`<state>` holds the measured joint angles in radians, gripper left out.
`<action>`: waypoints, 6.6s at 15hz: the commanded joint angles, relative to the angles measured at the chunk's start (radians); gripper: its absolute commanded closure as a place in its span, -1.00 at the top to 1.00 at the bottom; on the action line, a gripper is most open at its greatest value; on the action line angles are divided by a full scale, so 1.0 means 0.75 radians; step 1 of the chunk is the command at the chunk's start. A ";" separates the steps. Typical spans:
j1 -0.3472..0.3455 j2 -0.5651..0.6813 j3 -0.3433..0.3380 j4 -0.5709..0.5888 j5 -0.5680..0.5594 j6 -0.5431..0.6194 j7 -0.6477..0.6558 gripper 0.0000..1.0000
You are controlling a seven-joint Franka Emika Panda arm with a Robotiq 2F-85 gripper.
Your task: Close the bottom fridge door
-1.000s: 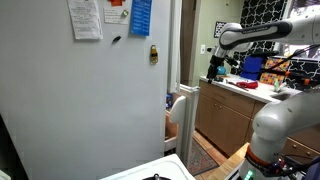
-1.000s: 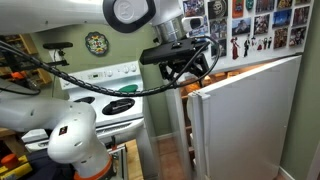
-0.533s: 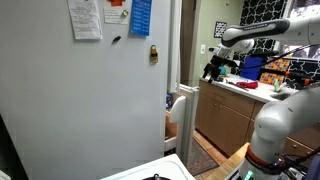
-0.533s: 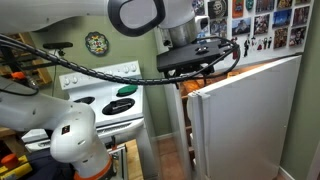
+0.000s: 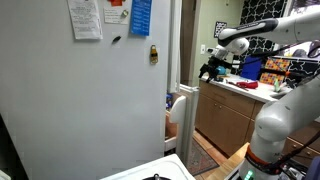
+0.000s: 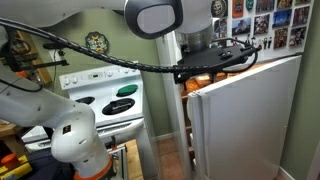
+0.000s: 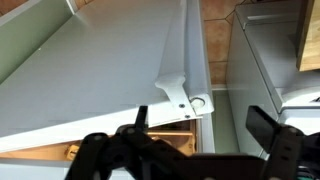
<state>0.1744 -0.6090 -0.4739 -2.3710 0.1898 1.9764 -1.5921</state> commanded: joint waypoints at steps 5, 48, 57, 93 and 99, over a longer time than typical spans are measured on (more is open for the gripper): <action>-0.021 0.111 -0.006 0.071 0.174 -0.042 -0.329 1.00; -0.443 0.715 0.314 0.303 0.880 -0.683 -1.024 1.00; -0.475 0.793 0.333 0.319 0.968 -0.689 -1.003 1.00; -0.428 0.964 0.482 0.336 1.065 -0.779 -1.238 1.00; -0.478 0.730 0.392 0.233 0.946 -0.750 -0.978 1.00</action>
<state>-0.1656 0.0637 -0.1549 -2.1177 0.9366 1.3940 -2.4441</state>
